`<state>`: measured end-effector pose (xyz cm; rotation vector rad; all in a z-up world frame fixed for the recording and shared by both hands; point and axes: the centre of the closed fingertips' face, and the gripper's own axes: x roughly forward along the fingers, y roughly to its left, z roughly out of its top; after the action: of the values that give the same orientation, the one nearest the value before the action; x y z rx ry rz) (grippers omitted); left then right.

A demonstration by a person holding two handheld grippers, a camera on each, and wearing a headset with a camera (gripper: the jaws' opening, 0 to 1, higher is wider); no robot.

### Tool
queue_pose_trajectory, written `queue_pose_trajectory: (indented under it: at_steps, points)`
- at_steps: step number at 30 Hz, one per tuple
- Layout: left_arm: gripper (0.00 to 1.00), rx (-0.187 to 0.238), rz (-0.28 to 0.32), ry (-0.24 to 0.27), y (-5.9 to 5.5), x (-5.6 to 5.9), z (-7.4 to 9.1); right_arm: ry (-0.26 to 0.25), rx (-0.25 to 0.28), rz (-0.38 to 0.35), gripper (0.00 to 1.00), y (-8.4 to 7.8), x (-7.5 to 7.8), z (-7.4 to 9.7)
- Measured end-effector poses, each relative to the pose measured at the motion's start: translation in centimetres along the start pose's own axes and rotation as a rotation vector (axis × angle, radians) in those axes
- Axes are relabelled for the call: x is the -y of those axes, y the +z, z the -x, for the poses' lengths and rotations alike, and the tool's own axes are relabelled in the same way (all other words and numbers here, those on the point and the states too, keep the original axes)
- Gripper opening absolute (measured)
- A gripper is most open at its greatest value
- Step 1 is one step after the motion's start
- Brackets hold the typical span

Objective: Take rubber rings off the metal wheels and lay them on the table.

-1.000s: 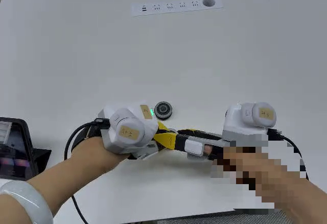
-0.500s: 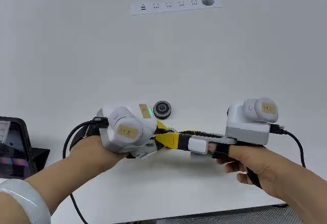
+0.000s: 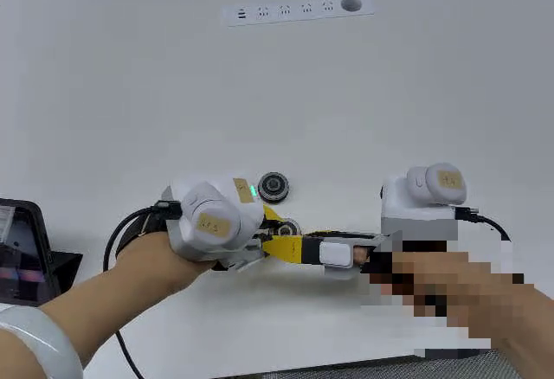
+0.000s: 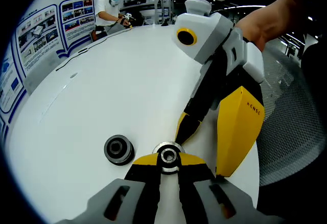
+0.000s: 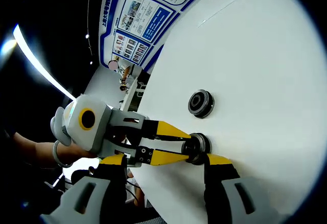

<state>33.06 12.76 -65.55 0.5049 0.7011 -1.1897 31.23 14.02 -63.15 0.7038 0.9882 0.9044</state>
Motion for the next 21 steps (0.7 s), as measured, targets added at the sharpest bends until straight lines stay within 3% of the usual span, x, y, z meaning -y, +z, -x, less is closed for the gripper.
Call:
queue_pose_trajectory:
  at_steps: [13, 21]
  points:
    - [0.12, 0.009, 0.005, 0.0, 0.01, 0.03, 0.02, 0.005, 0.008, -0.013, 0.62, 0.08, -0.18, 0.41]
    - [0.12, 0.012, 0.007, 0.002, -0.01, 0.04, 0.01, 0.001, 0.025, -0.022, 0.54, 0.34, 0.06, 0.68]
